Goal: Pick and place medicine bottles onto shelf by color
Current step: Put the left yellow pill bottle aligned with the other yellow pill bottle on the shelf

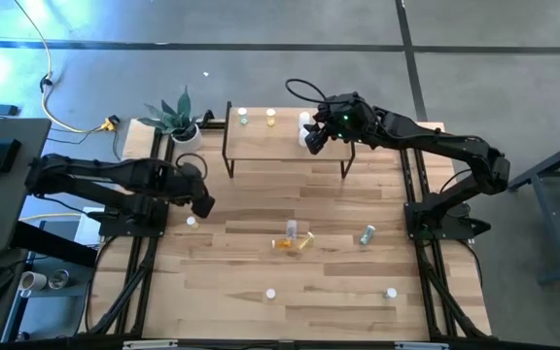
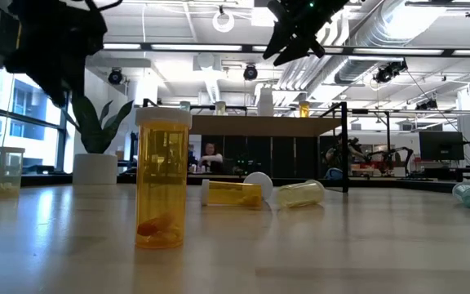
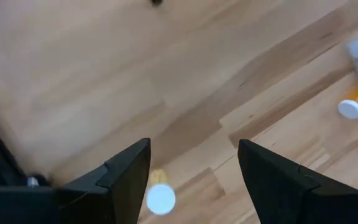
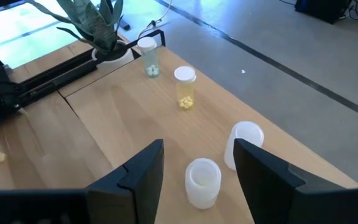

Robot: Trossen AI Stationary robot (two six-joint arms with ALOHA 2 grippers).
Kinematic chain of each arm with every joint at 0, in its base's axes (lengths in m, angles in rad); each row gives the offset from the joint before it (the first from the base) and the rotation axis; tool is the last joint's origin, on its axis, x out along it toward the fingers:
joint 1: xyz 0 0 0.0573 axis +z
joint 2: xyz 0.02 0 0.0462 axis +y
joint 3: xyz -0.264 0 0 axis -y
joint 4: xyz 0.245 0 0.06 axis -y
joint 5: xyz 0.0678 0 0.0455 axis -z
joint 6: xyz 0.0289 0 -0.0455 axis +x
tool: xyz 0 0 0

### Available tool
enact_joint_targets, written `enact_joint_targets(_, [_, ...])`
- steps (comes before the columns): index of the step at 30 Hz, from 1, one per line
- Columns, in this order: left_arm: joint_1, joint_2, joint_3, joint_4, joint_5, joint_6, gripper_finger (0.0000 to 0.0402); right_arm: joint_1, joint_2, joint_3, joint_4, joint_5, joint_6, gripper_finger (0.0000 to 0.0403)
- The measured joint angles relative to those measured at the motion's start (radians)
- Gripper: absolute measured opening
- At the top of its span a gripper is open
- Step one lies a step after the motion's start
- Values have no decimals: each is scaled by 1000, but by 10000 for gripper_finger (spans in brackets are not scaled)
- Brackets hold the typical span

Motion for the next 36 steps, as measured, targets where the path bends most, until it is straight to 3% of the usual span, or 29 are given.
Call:
enact_joint_targets(15, [-143,32,-83,-6,41,-246,230,1,0,0,-41,0,-14,185])
enact_joint_targets(36, [-197,305,-83,-22,52,-440,230,1,0,0,-64,0,-15,185])
